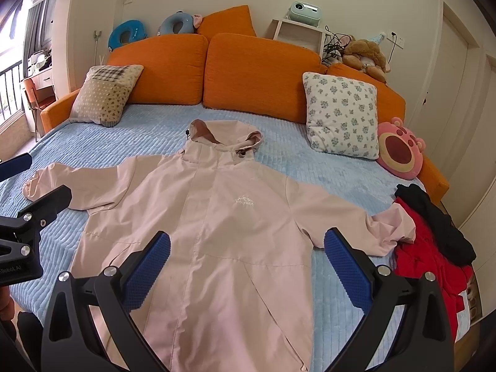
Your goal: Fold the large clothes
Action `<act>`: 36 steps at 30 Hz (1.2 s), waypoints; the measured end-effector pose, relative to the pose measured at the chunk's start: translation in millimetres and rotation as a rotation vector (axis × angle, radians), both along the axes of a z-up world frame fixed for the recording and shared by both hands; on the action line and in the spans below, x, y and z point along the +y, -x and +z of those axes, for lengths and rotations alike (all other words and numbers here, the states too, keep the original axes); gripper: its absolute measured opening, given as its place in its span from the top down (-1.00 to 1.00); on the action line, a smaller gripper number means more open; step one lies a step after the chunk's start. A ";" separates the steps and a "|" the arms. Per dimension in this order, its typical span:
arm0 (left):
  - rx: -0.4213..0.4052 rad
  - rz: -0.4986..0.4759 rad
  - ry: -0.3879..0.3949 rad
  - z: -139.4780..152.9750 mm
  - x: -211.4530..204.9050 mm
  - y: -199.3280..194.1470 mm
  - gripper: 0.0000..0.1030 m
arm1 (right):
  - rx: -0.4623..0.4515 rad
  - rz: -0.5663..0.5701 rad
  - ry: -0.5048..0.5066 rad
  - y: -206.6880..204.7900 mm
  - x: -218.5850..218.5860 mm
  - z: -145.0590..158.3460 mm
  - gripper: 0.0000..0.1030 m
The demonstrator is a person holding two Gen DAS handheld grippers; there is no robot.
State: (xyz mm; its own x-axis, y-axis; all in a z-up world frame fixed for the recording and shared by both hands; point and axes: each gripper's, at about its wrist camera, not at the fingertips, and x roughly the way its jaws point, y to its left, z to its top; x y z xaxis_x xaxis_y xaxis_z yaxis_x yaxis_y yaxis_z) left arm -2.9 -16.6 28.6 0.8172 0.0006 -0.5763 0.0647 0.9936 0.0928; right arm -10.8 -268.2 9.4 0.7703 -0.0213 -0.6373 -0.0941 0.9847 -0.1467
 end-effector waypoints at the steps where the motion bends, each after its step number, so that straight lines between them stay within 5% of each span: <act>1: 0.001 -0.001 0.000 0.5 -0.3 -0.1 -0.96 | -0.001 0.000 0.001 -0.5 0.4 0.3 -0.91; 36: 0.005 -0.013 -0.004 -11.5 3.2 0.1 -0.96 | 0.002 0.000 0.008 1.2 -1.1 -1.0 -0.91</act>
State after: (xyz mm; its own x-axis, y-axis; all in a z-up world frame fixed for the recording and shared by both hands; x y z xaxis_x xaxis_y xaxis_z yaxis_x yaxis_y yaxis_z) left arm -3.0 -13.4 17.1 0.8146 -0.0074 -0.5800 0.0778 0.9923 0.0967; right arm -12.0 -269.3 8.4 0.7693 -0.0264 -0.6384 -0.0947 0.9834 -0.1548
